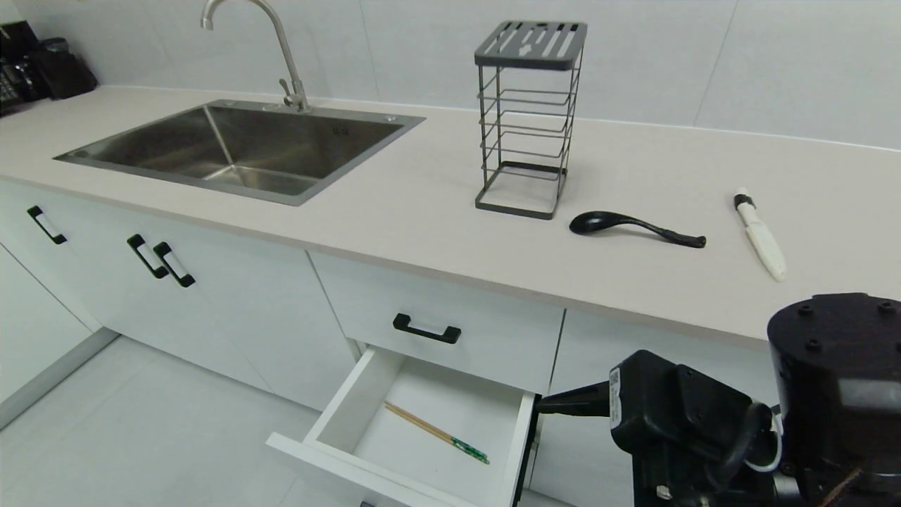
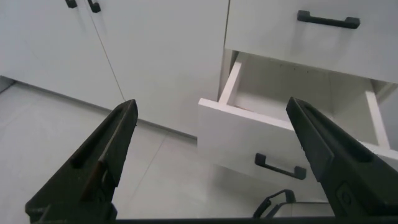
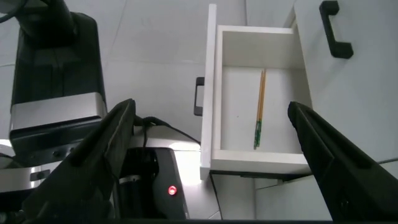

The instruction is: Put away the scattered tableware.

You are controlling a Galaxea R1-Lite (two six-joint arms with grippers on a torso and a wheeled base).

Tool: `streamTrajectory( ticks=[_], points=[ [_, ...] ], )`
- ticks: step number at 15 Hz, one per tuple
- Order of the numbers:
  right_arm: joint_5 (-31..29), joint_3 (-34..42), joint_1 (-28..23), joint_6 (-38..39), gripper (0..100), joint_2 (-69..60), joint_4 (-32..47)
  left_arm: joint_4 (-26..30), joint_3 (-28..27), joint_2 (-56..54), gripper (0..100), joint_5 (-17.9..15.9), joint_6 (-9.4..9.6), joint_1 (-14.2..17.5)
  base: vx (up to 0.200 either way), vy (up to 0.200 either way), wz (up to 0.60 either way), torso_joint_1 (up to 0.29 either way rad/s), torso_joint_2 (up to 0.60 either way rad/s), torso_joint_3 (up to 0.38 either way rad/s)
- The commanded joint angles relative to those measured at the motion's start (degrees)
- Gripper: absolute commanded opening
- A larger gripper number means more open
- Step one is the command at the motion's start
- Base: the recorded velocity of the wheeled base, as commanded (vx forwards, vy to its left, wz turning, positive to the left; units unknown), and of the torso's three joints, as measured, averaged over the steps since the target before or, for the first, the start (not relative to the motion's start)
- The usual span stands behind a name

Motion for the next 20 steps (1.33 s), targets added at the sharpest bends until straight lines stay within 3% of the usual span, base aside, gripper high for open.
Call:
streamTrajectory(
  ticks=[1,10,14,20],
  points=[
    [-0.05,-1.57,0.08,-0.06,100,0.22,1.08,-0.01,0.0,0.0,100,0.04,0.05,0.04,0.0,0.0,0.0,0.051,-0.47,-0.222],
    [0.39,-4.99,-0.98,0.21,100,3.56,1.96,-0.01,0.0,0.0,100,0.04,-0.03,0.04,0.0,0.0,0.0,0.311,-0.5,-0.239],
    [0.39,-11.15,-2.56,0.03,100,5.14,9.52,-0.01,0.0,0.0,100,0.04,-0.03,0.04,0.0,0.0,0.0,0.279,-0.54,-0.26],
    [0.22,-12.73,-8.8,-0.06,100,7.43,11.81,-0.01,0.0,0.0,100,0.04,-0.03,0.04,0.0,0.0,0.0,0.148,-0.28,-0.137]
  ],
)
